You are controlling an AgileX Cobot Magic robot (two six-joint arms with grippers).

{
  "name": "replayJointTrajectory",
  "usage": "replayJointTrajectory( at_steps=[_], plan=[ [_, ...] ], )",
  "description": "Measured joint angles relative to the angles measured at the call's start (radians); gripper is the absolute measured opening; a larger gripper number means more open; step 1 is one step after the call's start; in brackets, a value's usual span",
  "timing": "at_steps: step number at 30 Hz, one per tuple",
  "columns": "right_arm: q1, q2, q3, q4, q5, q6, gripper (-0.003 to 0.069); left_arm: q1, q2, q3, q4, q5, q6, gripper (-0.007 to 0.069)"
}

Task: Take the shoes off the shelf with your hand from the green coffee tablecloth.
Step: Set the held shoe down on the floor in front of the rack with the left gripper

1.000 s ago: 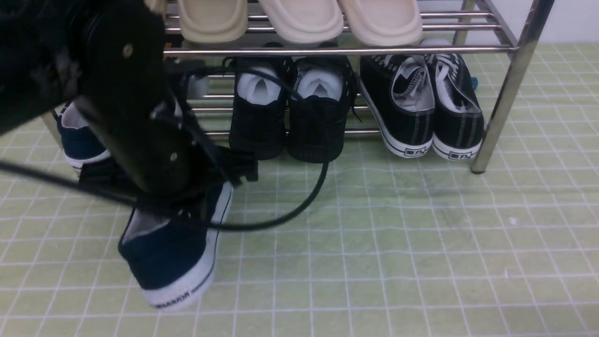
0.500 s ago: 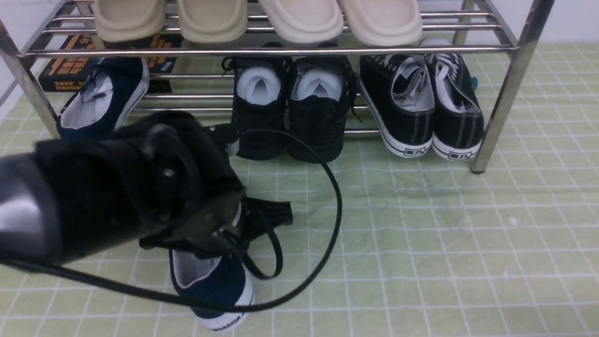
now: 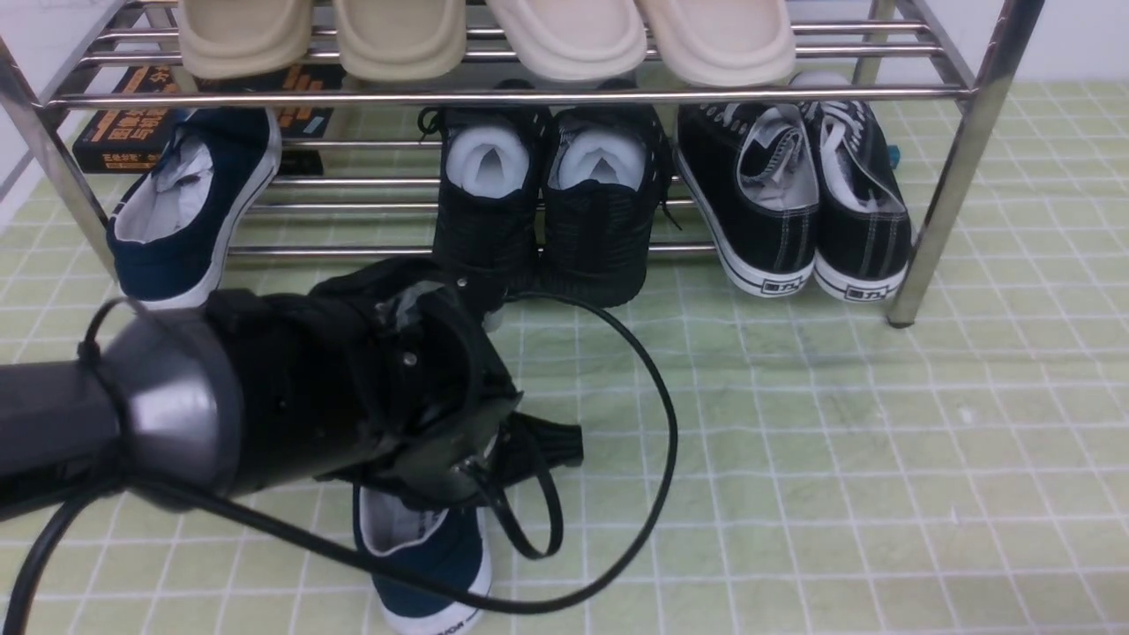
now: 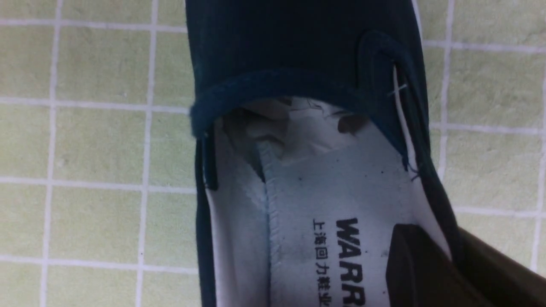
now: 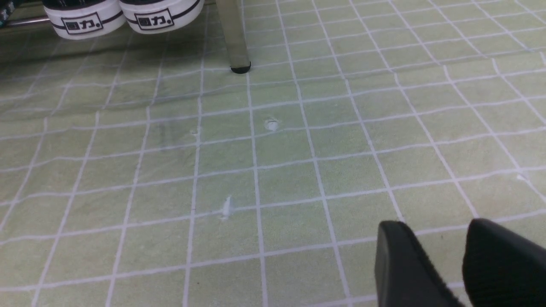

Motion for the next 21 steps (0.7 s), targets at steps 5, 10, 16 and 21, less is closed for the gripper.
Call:
replayJointTrajectory(
  at_steps=[5,10,16,21],
  plan=[
    [0.0,0.0,0.0,0.0,0.0,0.0,0.0237,0.0,0.0,0.0,-0.039,0.0,0.067,0.0039],
    [0.0,0.0,0.0,0.0,0.0,0.0,0.0237,0.0,0.0,0.0,-0.133,0.0,0.148,0.0046],
    [0.0,0.0,0.0,0.0,0.0,0.0,0.0237,0.0,0.0,0.0,-0.202,0.016,0.22,0.011],
    [0.0,0.0,0.0,0.0,0.0,0.0,0.0237,0.0,-0.001,-0.012,-0.216,0.038,0.234,0.0286]
  ],
)
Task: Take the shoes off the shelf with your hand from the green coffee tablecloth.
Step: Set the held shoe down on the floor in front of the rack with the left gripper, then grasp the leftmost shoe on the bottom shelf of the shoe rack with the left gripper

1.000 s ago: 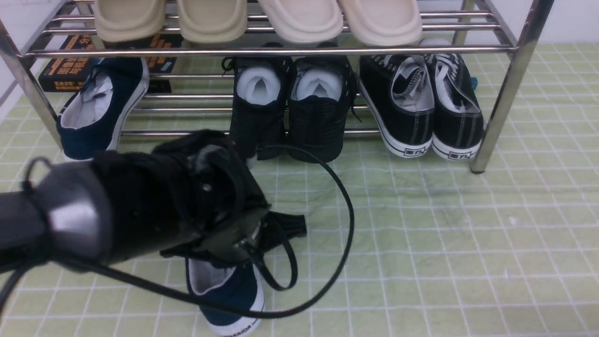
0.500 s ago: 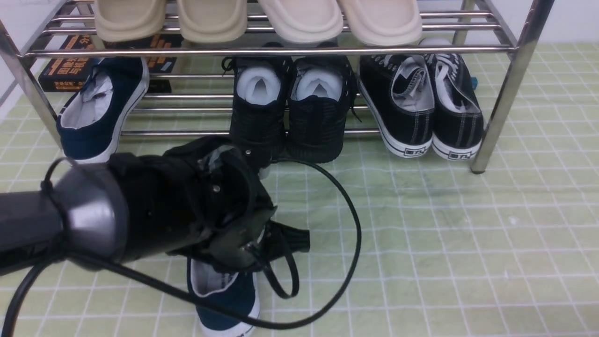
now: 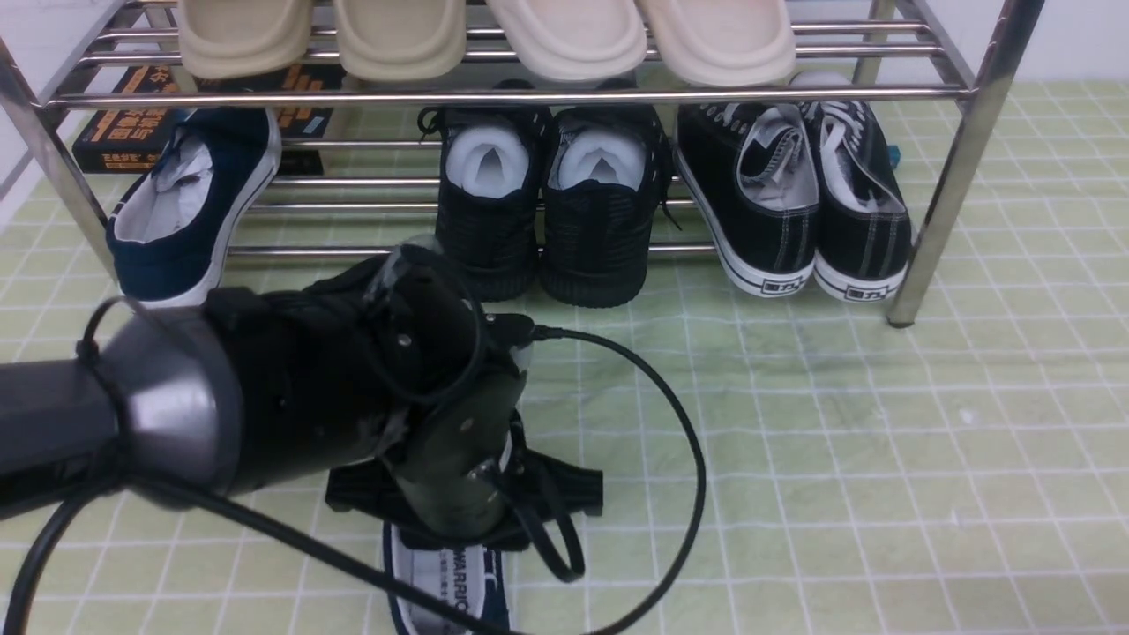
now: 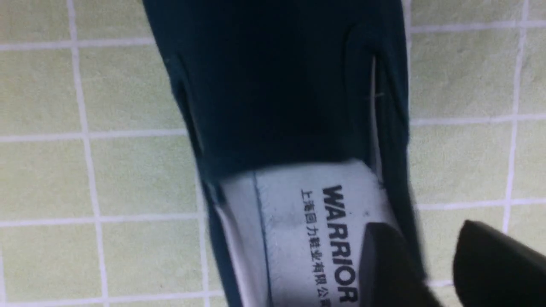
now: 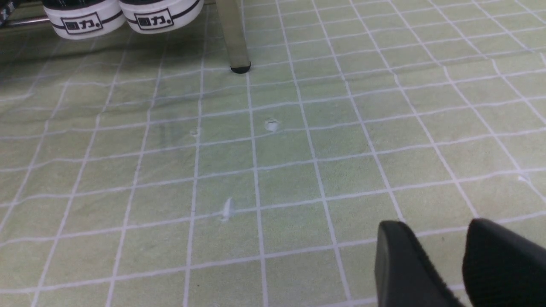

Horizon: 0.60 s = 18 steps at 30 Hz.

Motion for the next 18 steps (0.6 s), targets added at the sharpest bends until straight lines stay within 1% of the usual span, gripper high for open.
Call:
replayJointTrajectory(
  at_steps=[3,5,8,10,12,14,16,18],
  plan=[
    [0.0,0.0,0.0,0.0,0.0,0.0,0.0237,0.0,-0.031,-0.031,-0.001,0.048,0.03,0.0323],
    [0.0,0.0,0.0,0.0,0.0,0.0,0.0237,0.0,-0.071,-0.048,-0.002,0.085,0.055,0.0309],
    [0.0,0.0,0.0,0.0,0.0,0.0,0.0237,0.0,-0.174,-0.094,0.024,0.177,0.104,0.0216],
    [0.0,0.0,0.0,0.0,0.0,0.0,0.0237,0.0,-0.253,-0.125,0.078,0.26,0.14,0.0111],
    [0.0,0.0,0.0,0.0,0.0,0.0,0.0237,0.0,-0.334,-0.146,0.142,0.342,0.183,0.0039],
    [0.0,0.0,0.0,0.0,0.0,0.0,0.0237,0.0,-0.403,-0.149,0.177,0.411,0.231,0.0011],
    [0.0,0.0,0.0,0.0,0.0,0.0,0.0237,0.001,-0.449,-0.147,0.177,0.431,0.258,0.0008],
    [0.0,0.0,0.0,0.0,0.0,0.0,0.0237,0.001,-0.541,-0.121,0.121,0.443,0.277,0.0008]
  ],
)
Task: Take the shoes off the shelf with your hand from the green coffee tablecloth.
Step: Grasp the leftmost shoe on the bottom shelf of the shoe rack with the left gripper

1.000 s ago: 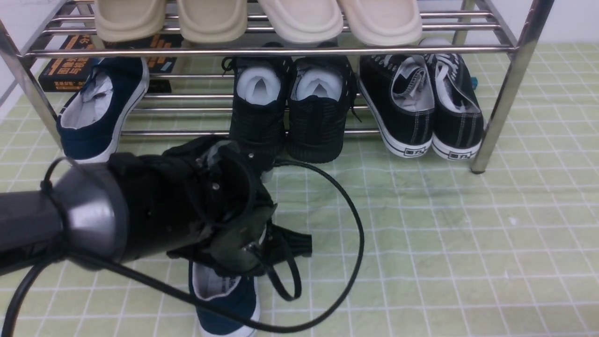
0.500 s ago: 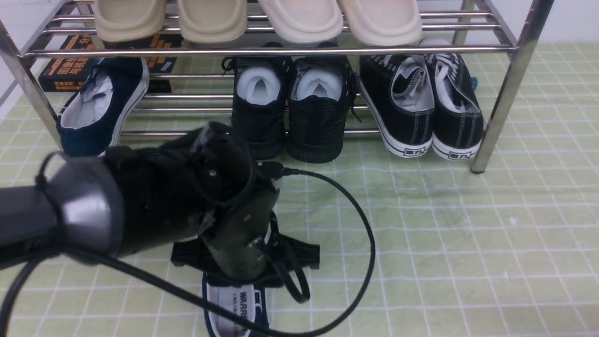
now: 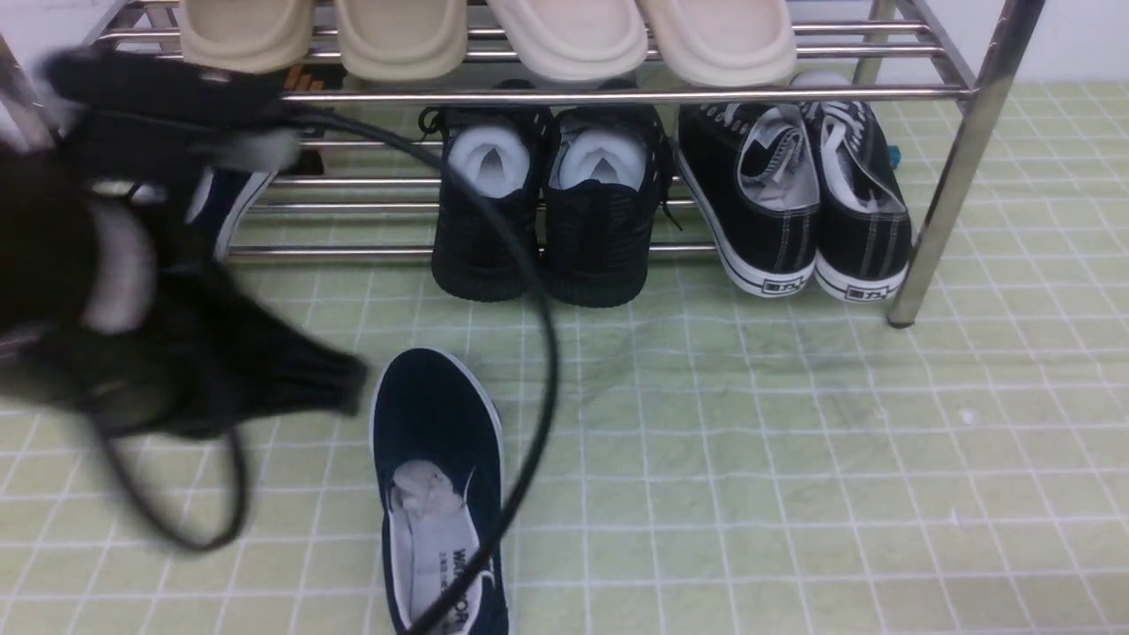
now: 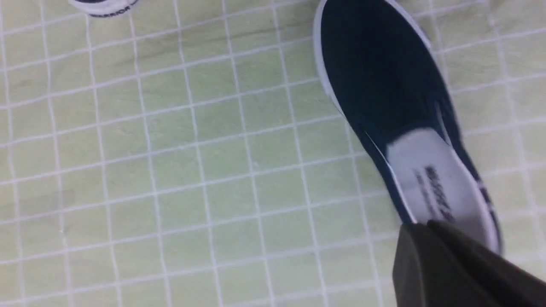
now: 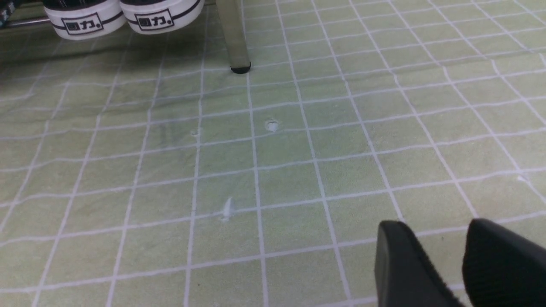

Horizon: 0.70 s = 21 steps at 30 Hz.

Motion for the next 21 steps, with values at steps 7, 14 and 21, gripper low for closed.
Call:
replayJointTrajectory(
  at_steps=[7,14,21],
  plan=[
    [0.0,0.0,0.0,0.0,0.0,0.0,0.0237,0.0,-0.274,0.305,-0.12,-0.126,-0.098,0.0011],
    [0.0,0.0,0.0,0.0,0.0,0.0,0.0237,0.0,-0.517,0.667,-0.073,-0.433,-0.493,0.0013],
    [0.0,0.0,0.0,0.0,0.0,0.0,0.0237,0.0,-0.531,0.561,0.195,-0.237,-0.783,0.0016]
  ],
)
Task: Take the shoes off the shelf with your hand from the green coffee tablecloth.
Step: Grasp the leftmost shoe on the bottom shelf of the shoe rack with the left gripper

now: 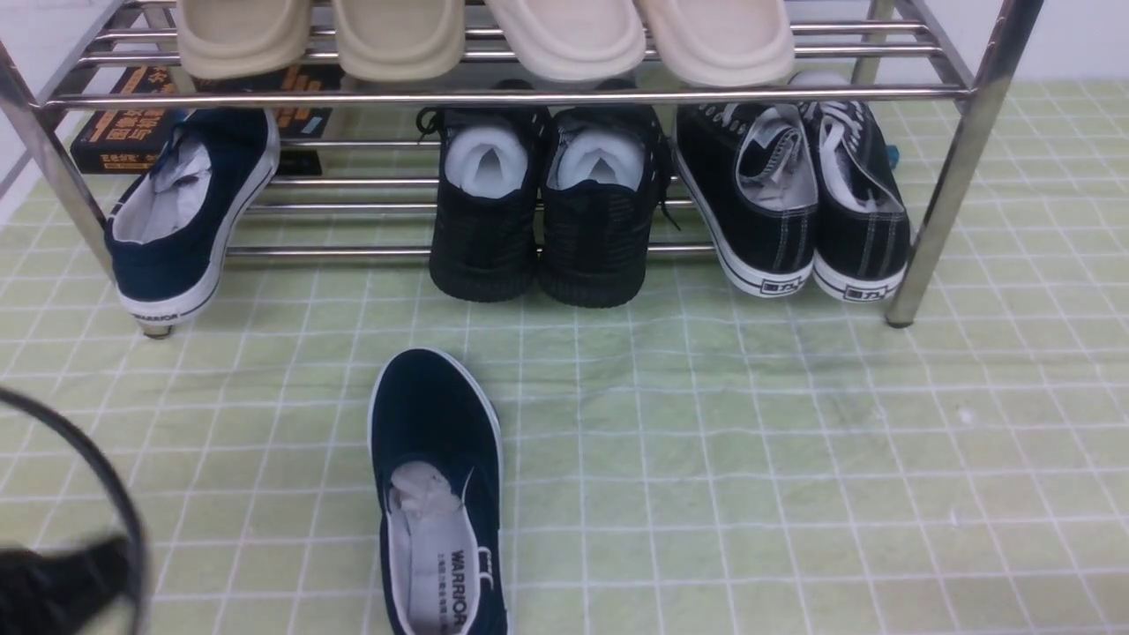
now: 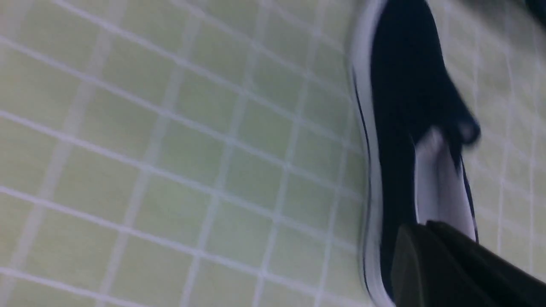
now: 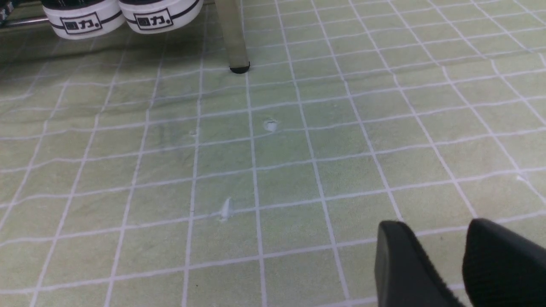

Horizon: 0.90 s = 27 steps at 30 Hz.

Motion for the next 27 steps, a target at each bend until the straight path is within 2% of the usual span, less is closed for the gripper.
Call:
replayJointTrajectory(
  at_steps=[3,6,8,9,13,17,18,21,22,23,26,27],
  plan=[
    [0.0,0.0,0.0,0.0,0.0,0.0,0.0237,0.0,0.027,-0.088,0.072,0.089,-0.003,0.0016],
    [0.0,0.0,0.0,0.0,0.0,0.0,0.0237,0.0,0.085,-0.203,0.115,0.162,0.057,0.0016],
    [0.0,0.0,0.0,0.0,0.0,0.0,0.0237,0.0,0.183,-0.317,0.087,0.184,0.179,0.0016],
    [0.0,0.0,0.0,0.0,0.0,0.0,0.0237,0.0,0.191,-0.325,0.083,0.184,0.19,0.0016],
    [0.0,0.0,0.0,0.0,0.0,0.0,0.0237,0.0,0.442,-0.51,-0.015,0.239,0.48,0.0016],
    [0.0,0.0,0.0,0.0,0.0,0.0,0.0237,0.034,0.649,-0.638,-0.028,0.237,0.639,0.0016],
    [0.0,0.0,0.0,0.0,0.0,0.0,0.0237,0.039,0.658,-0.644,-0.029,0.237,0.646,0.0016],
    [0.0,0.0,0.0,0.0,0.0,0.0,0.0237,0.163,0.77,-0.716,-0.086,0.233,0.753,0.0016],
    [0.0,0.0,0.0,0.0,0.0,0.0,0.0237,0.257,0.809,-0.739,-0.126,0.233,0.814,0.0016],
    [0.0,0.0,0.0,0.0,0.0,0.0,0.0237,0.268,0.813,-0.741,-0.131,0.233,0.814,0.0016],
    [0.0,0.0,0.0,0.0,0.0,0.0,0.0237,0.468,0.853,-0.747,-0.242,0.225,0.967,0.0016],
    [0.0,0.0,0.0,0.0,0.0,0.0,0.0237,0.479,0.855,-0.747,-0.257,0.224,0.987,0.0016]
  ],
)
